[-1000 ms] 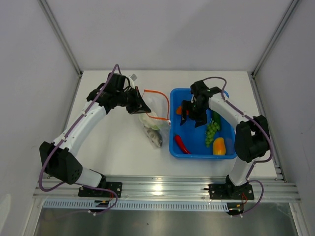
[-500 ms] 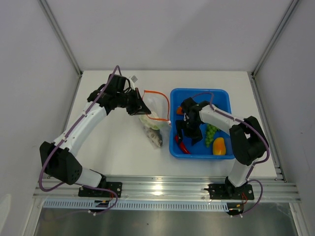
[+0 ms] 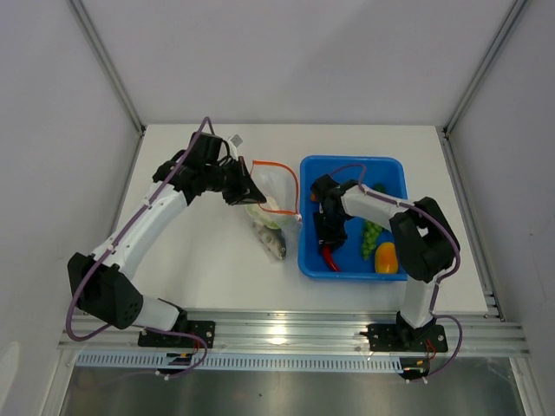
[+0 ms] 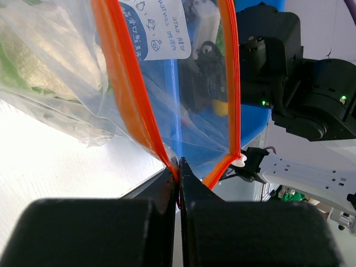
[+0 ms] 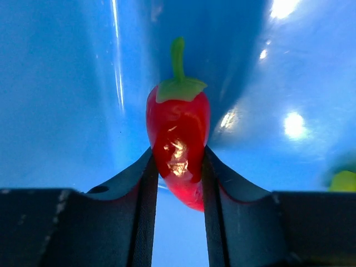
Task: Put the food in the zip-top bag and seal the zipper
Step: Pick up the fake vegetable from the bin, then place the fake vegetable in the zipper food storage bag.
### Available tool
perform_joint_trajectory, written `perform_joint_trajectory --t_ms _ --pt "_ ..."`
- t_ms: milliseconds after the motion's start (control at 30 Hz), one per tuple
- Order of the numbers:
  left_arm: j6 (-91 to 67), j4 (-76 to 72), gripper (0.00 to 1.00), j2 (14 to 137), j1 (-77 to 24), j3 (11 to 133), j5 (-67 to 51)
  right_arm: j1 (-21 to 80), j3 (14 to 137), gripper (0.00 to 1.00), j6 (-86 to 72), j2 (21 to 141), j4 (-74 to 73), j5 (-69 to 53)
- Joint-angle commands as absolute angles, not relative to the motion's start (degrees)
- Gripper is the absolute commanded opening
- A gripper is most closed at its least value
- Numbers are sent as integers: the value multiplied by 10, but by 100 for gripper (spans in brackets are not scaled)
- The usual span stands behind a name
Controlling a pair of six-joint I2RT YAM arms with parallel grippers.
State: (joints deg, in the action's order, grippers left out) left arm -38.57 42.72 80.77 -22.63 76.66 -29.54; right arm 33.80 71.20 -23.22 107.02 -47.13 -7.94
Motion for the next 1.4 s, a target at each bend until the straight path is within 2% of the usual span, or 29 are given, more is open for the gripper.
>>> perform_joint_trajectory --t_ms 0,233,467,600,767,1000,1367 --pt "-385 422 1 782 -231 766 -291 333 744 21 -226 1057 -472 -39" --pt "-386 419 1 785 -231 770 -291 284 831 0 -209 1003 -531 -14" --pt "-387 412 0 794 -231 771 -297 249 966 0 -191 962 -549 -45" --pt "-388 408 0 799 -231 773 -301 247 1012 0 -204 934 -489 -118" --pt "-388 407 1 805 -231 778 -301 247 978 0 -290 875 -325 -209" --pt "-393 407 1 818 -232 793 -314 267 948 0 -401 892 -172 -265" --pt "-394 410 1 822 -232 815 -316 338 981 0 -410 969 -196 -205"
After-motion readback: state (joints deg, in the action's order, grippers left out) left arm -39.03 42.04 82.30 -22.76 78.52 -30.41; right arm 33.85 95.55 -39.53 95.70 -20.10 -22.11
